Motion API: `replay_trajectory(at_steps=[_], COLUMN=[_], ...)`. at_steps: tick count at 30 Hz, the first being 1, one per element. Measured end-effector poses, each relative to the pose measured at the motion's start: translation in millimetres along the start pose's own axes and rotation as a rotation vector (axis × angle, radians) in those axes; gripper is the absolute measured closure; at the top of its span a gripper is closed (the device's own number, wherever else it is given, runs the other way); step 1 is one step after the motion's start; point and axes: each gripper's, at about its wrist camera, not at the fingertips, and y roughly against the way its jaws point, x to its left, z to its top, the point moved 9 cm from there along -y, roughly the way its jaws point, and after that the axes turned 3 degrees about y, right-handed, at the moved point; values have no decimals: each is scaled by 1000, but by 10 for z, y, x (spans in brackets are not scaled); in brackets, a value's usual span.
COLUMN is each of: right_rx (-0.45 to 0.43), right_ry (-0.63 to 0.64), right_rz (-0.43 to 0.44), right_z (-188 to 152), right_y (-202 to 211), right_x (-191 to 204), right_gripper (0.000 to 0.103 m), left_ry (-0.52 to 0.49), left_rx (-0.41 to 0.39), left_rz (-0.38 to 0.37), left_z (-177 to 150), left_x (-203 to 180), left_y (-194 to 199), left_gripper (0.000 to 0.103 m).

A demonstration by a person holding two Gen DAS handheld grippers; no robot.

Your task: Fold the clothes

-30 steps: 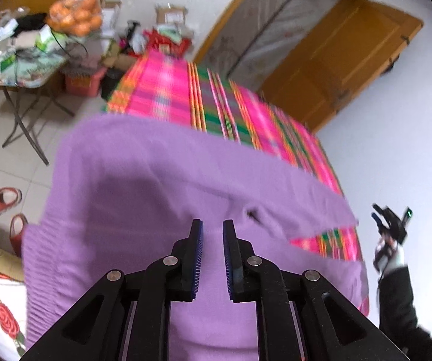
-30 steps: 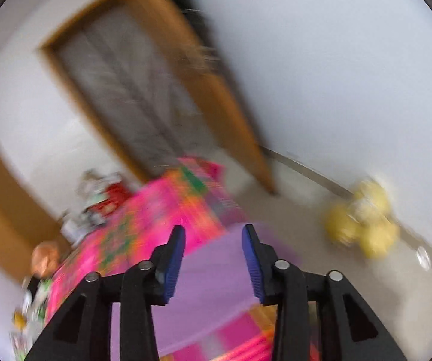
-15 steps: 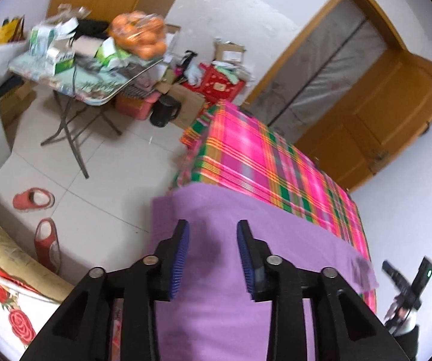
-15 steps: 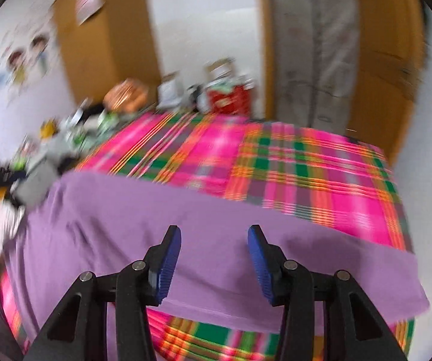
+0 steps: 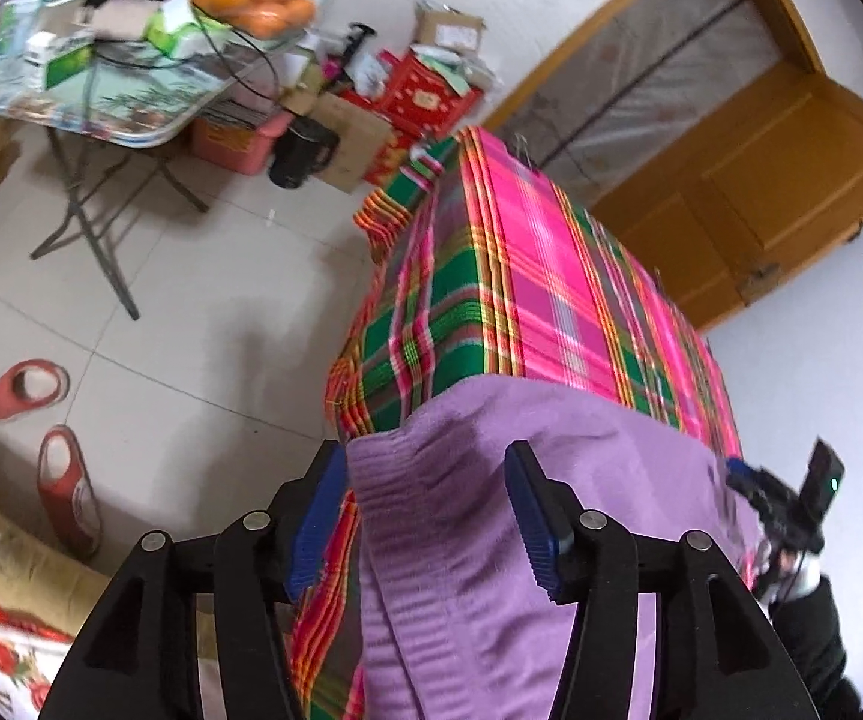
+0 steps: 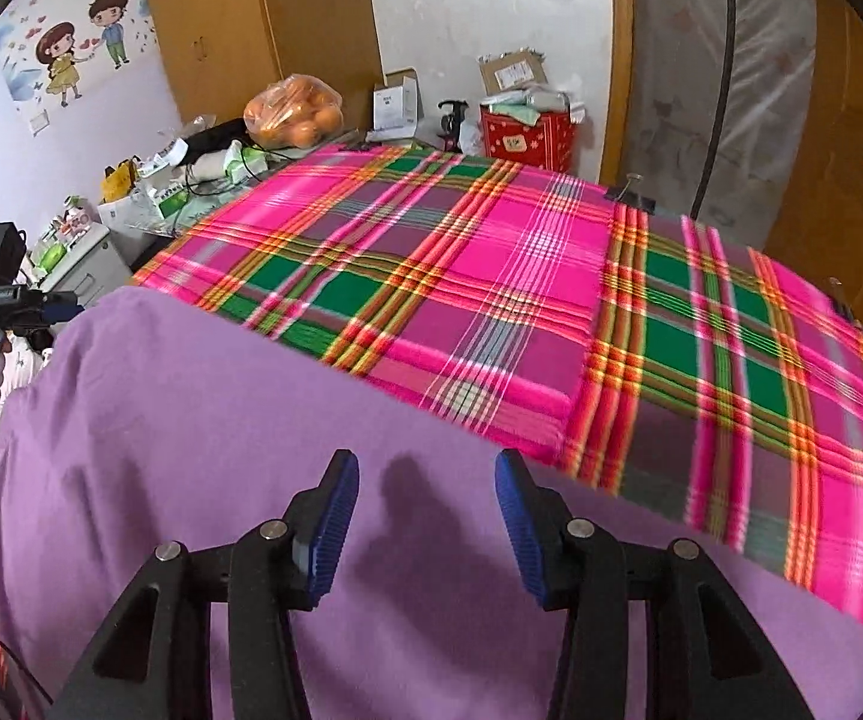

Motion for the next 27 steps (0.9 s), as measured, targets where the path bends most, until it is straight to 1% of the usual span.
replay_trajectory(at_steps=[2,4,5,7,10,12,13,14,15,16,17,18,19,20,21,24,25,27], right_rx=[17,36,49,49,58,65,66,65,64,65,66,56,46,36,17,-50,-68,-76], right_ry=[10,32,49,110,129,156,168,180,192,198,204,202,201,200,196,175,162,159], right_rz=[10,30,42,39,63,77,89,89,88,73,58,41,24,7,-12,-62,-64,-81], right_z=[59,56,57,71,98,94,91,88,85,87,89,114,138,163,201,370,427,489], right_y=[-159,-228,-279,-311,-341,-331,-321,-307,-293,-287,-281,-263,-244,-225,-190,-74,-39,-25], right_x=[-21,-5,13,50,65,115,151,184,216,229,242,228,215,201,182,115,101,69], right_gripper=[55,55,53,52,52,64,76,87,93,95,97,98,98,98,98,99,99,99], left_ry=[-4,-2,1,-1,-5,3,5,1,-15,-34,-58,-77,-85,-87,-87,-87,-90,-98], left_rx=[12,26,37,56,88,92,93,90,81,69,49,27,7,-22,-62,-157,-180,-191], left_rz=[-9,-28,-42,-64,-83,-98,-97,-94,-88,-78,-58,-33,-22,-13,7,18,14,-20], left_z=[16,24,23,11,-17,-19,-22,-21,-15,-7,10,36,69,124,204,403,451,490], left_x=[30,62,74,76,63,55,53,45,23,1,-23,-41,-56,-65,-59,-85,-104,-169], left_y=[-84,-154,-187,-247,-357,-388,-384,-375,-353,-330,-297,-247,-193,-119,-28,223,289,338], left_gripper=[46,45,45,45,44,44,45,51,56,59,69,77,82,101,101,103,103,103])
